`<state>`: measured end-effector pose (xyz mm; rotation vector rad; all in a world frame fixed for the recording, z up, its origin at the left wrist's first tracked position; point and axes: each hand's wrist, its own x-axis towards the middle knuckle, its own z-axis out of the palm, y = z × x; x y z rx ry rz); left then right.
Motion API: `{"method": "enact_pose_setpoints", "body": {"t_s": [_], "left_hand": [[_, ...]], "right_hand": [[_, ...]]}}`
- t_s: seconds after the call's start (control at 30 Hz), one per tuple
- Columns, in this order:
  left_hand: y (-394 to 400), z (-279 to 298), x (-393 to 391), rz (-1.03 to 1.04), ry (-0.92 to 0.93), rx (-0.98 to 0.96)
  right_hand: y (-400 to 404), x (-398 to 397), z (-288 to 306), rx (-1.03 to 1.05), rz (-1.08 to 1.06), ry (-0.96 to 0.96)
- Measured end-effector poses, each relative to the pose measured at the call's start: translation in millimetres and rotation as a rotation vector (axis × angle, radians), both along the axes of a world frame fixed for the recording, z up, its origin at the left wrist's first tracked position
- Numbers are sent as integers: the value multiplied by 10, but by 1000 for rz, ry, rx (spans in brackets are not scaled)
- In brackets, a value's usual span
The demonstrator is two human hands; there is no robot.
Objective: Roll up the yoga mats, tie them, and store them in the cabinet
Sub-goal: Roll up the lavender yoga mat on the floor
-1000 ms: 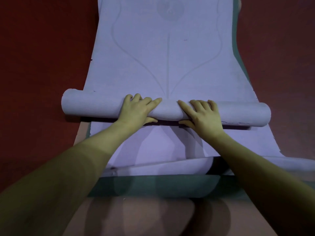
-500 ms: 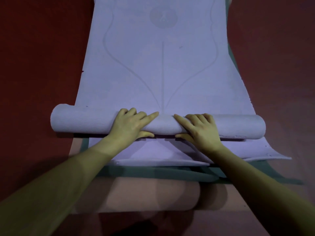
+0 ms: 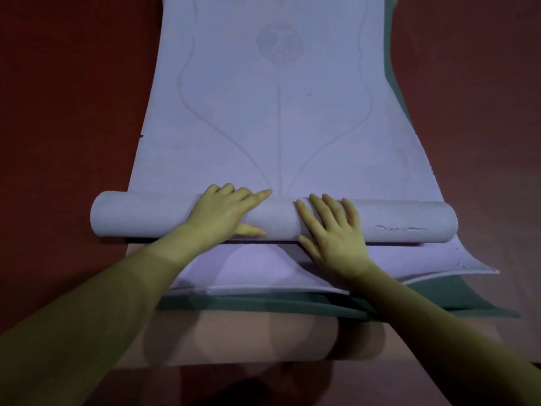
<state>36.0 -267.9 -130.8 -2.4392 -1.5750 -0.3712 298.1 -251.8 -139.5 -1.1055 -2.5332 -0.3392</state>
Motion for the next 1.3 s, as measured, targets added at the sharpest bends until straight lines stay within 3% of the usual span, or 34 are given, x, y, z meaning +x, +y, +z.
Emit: {"method": "enact_pose_setpoints", "body": {"t_s": [0.1,0.2,0.4,0.53,0.7,0.8,1.03,1.1,1.23,1.3], "left_hand": [[-70,-61,27,6,34,113],[-197,-94,151,160,43,132],[17,19,170,261,-1,-48],[359,135,124,263,-12,-220],[211,79,180,290,52,-57],[118,74,227,313,72,-56],[619,236,139,365,27,-363],[684,225,109,351,39,-328],[721,99,56,267,71,-60],[783,73,16,264,108,-63]], "right_hand": [[127,-17,62,-89,-13,-21],[333,-107,117,-132,-52,-35],[404,-149,37,9,-54,14],[251,-122,-25,-75,-50,62],[432,-169,94,-176,-88,55],[630,-260,164,-236,-117,55],[650,-163,83,-150,-153,22],[674,-161,57,-161,-161,-7],[945,-243,132,-209,-161,-64],[1093,-285,178,-245,-167,-94]]}}
